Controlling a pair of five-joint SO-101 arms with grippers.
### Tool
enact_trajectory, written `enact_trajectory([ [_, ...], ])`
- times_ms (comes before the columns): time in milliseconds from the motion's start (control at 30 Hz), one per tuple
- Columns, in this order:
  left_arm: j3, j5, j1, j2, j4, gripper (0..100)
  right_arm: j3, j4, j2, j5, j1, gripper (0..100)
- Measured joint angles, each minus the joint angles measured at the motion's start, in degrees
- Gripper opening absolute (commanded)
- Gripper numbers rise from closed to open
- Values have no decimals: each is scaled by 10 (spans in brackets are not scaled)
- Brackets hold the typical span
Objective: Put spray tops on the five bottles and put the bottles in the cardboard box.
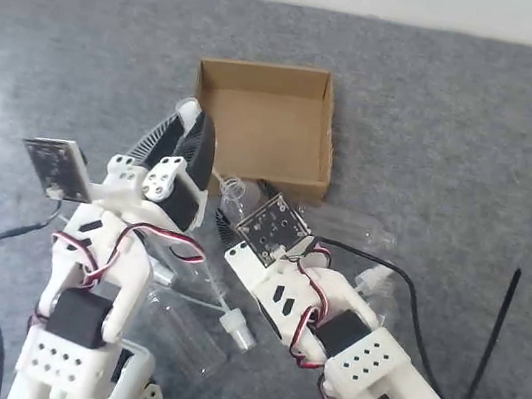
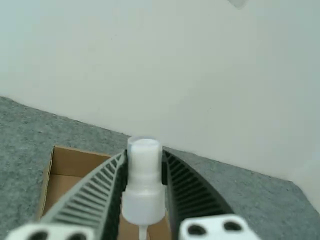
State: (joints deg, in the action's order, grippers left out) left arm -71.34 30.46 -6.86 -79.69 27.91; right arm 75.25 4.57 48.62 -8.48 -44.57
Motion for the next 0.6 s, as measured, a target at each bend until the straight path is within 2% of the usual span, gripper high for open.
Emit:
enact_trajectory([
  [133, -7, -18, -7, 0, 0, 43, 0, 0, 0, 41, 0, 130],
  [367, -20, -82, -35, 1, 0, 44, 0, 0, 0, 44, 0, 130],
  [600, -20, -97, -47, 0, 0, 47, 0, 0, 0, 47, 6, 130],
])
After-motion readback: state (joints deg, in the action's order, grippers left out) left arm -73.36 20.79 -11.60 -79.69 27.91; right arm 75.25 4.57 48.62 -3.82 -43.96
